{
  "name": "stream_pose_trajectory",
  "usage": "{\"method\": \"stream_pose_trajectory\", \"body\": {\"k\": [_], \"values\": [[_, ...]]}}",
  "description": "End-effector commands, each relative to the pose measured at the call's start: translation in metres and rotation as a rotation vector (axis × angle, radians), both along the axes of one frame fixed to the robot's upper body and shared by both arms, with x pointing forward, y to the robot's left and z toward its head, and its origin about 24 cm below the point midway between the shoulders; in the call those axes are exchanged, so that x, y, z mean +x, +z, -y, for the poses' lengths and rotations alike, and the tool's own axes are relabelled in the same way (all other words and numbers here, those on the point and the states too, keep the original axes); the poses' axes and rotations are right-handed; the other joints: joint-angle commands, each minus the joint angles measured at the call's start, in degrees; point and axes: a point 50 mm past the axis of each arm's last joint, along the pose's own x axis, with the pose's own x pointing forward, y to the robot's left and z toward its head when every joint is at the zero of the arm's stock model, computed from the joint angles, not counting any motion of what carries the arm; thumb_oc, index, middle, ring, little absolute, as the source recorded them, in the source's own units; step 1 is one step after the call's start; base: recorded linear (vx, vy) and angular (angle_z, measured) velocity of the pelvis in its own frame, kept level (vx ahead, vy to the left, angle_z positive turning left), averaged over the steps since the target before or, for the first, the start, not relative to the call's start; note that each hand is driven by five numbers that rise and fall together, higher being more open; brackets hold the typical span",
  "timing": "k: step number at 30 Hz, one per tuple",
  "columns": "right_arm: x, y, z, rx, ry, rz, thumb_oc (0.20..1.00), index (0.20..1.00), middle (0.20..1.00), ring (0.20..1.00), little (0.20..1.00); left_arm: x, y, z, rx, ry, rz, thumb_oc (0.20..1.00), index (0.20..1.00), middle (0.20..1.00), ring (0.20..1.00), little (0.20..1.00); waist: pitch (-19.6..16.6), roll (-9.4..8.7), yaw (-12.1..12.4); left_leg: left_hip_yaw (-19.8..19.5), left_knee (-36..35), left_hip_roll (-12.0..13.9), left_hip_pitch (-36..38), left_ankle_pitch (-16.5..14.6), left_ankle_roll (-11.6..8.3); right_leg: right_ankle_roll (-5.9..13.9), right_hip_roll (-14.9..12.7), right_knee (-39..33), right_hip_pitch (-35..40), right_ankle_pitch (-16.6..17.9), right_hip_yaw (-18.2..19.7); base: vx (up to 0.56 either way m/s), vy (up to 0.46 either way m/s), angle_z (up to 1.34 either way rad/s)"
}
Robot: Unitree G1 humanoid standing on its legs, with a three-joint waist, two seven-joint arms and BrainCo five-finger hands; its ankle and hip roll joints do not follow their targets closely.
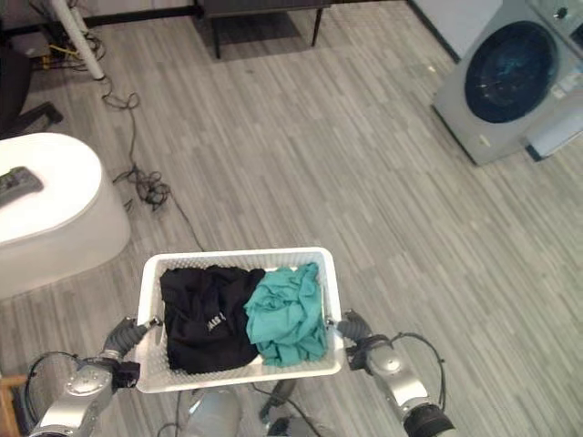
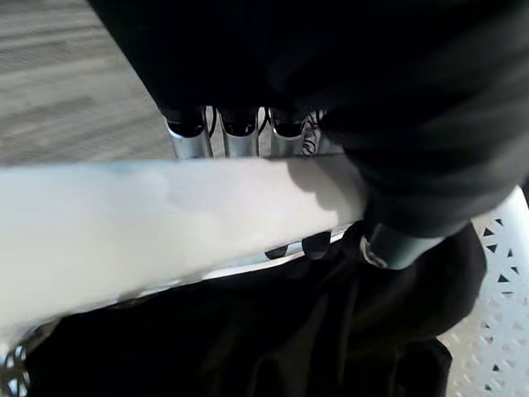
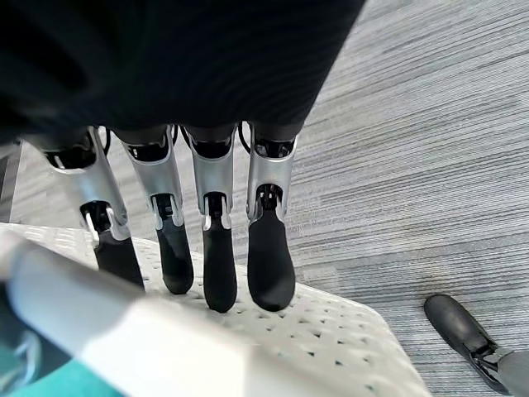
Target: Grab the laundry basket,head to the washer,open it,put in the laundry and shut it.
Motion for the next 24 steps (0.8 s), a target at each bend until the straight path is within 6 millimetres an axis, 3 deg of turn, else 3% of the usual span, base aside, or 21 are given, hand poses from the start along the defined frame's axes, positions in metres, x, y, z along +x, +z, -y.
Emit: {"method": "stream_pose_trajectory", "body": {"k": [1, 9, 10, 12, 14, 15, 17, 18, 19, 22, 24], "values": [[0.011, 0.032, 0.018, 0.142, -0.040, 0.160, 0.200, 0.200, 0.200, 0.200, 0.200, 0.016, 0.032, -0.024, 0.025, 0.050, 0.142, 0.200, 0.200, 0.200, 0.200, 0.200, -2.2, 1.67, 1.9, -4.0, -9.8, 4.0, 8.7, 11.2, 2.71, 7.19, -1.9, 4.6, 1.5, 0.9, -0.4, 0.06, -0.056, 0.02], [0.010, 0.034, 0.032, 0.113, -0.075, 0.170, 0.200, 0.200, 0.200, 0.200, 0.200, 0.019, 0.032, -0.023, 0.022, 0.054, 0.147, 0.200, 0.200, 0.200, 0.200, 0.200, -2.1, 0.91, 1.4, -3.6, -5.4, 6.9, 8.6, 14.9, 0.61, 5.64, 1.0, 0.6, 4.4, 0.0, -0.6, 0.09, -0.100, 0.03], [0.013, 0.039, 0.035, 0.100, -0.084, 0.200, 0.200, 0.200, 0.200, 0.200, 0.200, 0.022, 0.034, -0.020, 0.015, 0.046, 0.157, 0.200, 0.200, 0.200, 0.200, 0.200, -0.2, -0.25, 1.0, -2.0, 6.1, 4.0, 3.8, 17.7, 1.20, 4.97, 0.4, -0.9, 5.6, 0.7, 1.1, 0.12, -0.074, -0.06], [0.013, 0.040, 0.036, 0.094, -0.085, 0.201, 0.200, 0.200, 0.200, 0.200, 0.200, 0.022, 0.033, -0.019, 0.008, 0.048, 0.159, 0.200, 0.200, 0.200, 0.200, 0.200, 0.3, -0.34, 1.2, -1.1, 10.6, 2.3, 2.0, 17.3, 2.00, 4.94, 0.2, -1.5, 6.2, 0.9, 1.6, 0.06, -0.001, -0.01], [0.016, 0.040, 0.035, 0.087, -0.075, 0.204, 0.200, 0.200, 0.200, 0.200, 0.200, 0.023, 0.033, -0.019, 0.002, 0.057, 0.166, 0.200, 0.200, 0.200, 0.200, 0.200, 1.5, -0.17, 2.5, -0.7, 14.9, -2.9, -0.3, 15.0, 3.64, 5.02, -0.2, -2.3, 7.1, 1.1, 3.6, 0.00, 0.067, -0.32], [0.021, 0.043, 0.030, 0.083, -0.054, 0.212, 0.200, 0.200, 0.200, 0.200, 0.200, 0.024, 0.034, -0.019, -0.012, 0.070, 0.180, 0.200, 0.200, 0.200, 0.200, 0.200, 2.2, 0.13, 3.8, 1.1, 12.4, -6.5, -3.3, 12.2, 4.51, 5.24, -0.6, -3.1, 7.3, 1.3, 4.6, -0.01, 0.078, -0.40], [0.024, 0.044, 0.027, 0.086, -0.041, 0.217, 0.200, 0.200, 0.200, 0.200, 0.200, 0.023, 0.034, -0.020, -0.020, 0.078, 0.191, 0.200, 0.200, 0.200, 0.200, 0.200, 2.2, 0.14, 4.8, 2.1, 10.4, -7.9, -4.8, 11.2, 4.82, 5.47, -0.8, -3.5, 7.5, 1.3, 5.1, 0.09, 0.103, -0.82], [0.027, 0.043, 0.020, 0.084, -0.013, 0.220, 0.200, 0.200, 0.200, 0.200, 0.200, 0.019, 0.033, -0.024, -0.014, 0.098, 0.189, 0.200, 0.200, 0.200, 0.200, 0.200, 2.0, 0.69, 7.2, 2.9, 3.4, -11.0, -7.1, 9.8, 5.93, 5.71, -0.2, -4.0, 8.0, 0.5, 6.2, 0.21, 0.183, -0.77], [0.028, 0.042, 0.015, 0.074, 0.008, 0.221, 0.200, 0.200, 0.200, 0.200, 0.200, 0.013, 0.031, -0.028, -0.003, 0.114, 0.179, 0.200, 0.200, 0.200, 0.200, 0.200, 1.9, 1.87, 9.2, 2.3, -1.7, -12.4, -9.7, 13.6, 5.66, 5.74, 1.3, -4.0, 9.0, -0.4, 6.9, 0.19, 0.141, -0.16], [0.029, 0.039, 0.007, 0.071, 0.050, 0.212, 0.200, 0.200, 0.200, 0.200, 0.200, 0.004, 0.028, -0.033, 0.003, 0.133, 0.160, 0.200, 0.200, 0.200, 0.200, 0.200, 1.7, 2.49, 11.9, 1.2, -10.1, -13.0, -10.4, 18.3, 4.97, 5.22, 2.4, -4.0, 11.3, -2.3, 9.1, 0.18, 0.106, -0.58], [0.032, 0.042, -0.001, 0.079, 0.084, 0.218, 0.200, 0.200, 0.200, 0.200, 0.200, -0.002, 0.028, -0.039, 0.009, 0.150, 0.156, 0.200, 0.200, 0.200, 0.200, 0.200, 2.0, 2.72, 13.1, 0.4, -8.9, -14.0, -11.2, 18.9, 4.65, 4.83, 2.7, -3.1, 13.8, -3.9, 11.7, 0.21, 0.189, -0.76]]}}
